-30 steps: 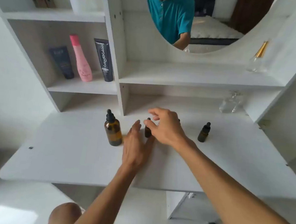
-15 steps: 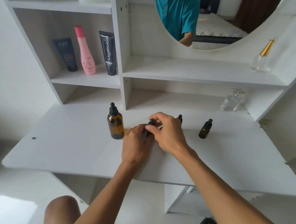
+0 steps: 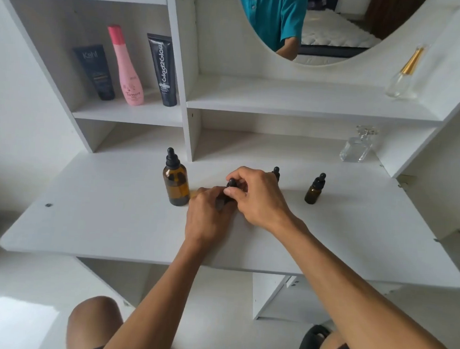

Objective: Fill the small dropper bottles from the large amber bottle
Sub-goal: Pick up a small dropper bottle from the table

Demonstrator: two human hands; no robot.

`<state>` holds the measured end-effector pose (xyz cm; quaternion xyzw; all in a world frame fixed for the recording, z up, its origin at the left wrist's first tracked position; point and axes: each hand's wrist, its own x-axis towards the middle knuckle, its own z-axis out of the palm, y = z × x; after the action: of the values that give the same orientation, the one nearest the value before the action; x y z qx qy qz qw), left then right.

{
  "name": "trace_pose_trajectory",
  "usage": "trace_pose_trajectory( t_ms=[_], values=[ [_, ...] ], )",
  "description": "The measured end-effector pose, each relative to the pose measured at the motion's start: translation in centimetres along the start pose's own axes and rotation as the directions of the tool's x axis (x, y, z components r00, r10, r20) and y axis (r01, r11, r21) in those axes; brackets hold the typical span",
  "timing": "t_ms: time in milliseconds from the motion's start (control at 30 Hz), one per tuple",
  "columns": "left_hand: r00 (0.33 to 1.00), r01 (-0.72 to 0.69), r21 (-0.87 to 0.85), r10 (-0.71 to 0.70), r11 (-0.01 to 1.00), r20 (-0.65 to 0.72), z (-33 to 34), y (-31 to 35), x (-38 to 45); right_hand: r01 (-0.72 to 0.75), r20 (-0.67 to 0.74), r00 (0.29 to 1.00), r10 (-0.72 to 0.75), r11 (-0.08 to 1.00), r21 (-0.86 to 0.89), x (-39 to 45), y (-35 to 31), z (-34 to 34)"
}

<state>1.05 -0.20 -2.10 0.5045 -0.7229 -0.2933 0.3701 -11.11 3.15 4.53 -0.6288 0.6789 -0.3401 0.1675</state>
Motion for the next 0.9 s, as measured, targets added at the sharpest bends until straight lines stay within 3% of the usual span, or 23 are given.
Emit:
trace_pose_trajectory(
  t_ms=[433, 900],
  values=[
    [0.999, -0.038, 0.026, 0.039, 0.999, -0.012, -0.2, 0.4, -0.2, 0.068, 0.174, 0.984, -0.042, 0.987, -0.146, 0.7, -0.6, -1.7],
    [1.000, -0.025, 0.030, 0.025, 0.999, 0.001, -0.4, 0.3, -0.2, 0.076, 0.249, 0.969, -0.015, 0.968, -0.237, 1.3, -1.6, -2.3]
  ],
)
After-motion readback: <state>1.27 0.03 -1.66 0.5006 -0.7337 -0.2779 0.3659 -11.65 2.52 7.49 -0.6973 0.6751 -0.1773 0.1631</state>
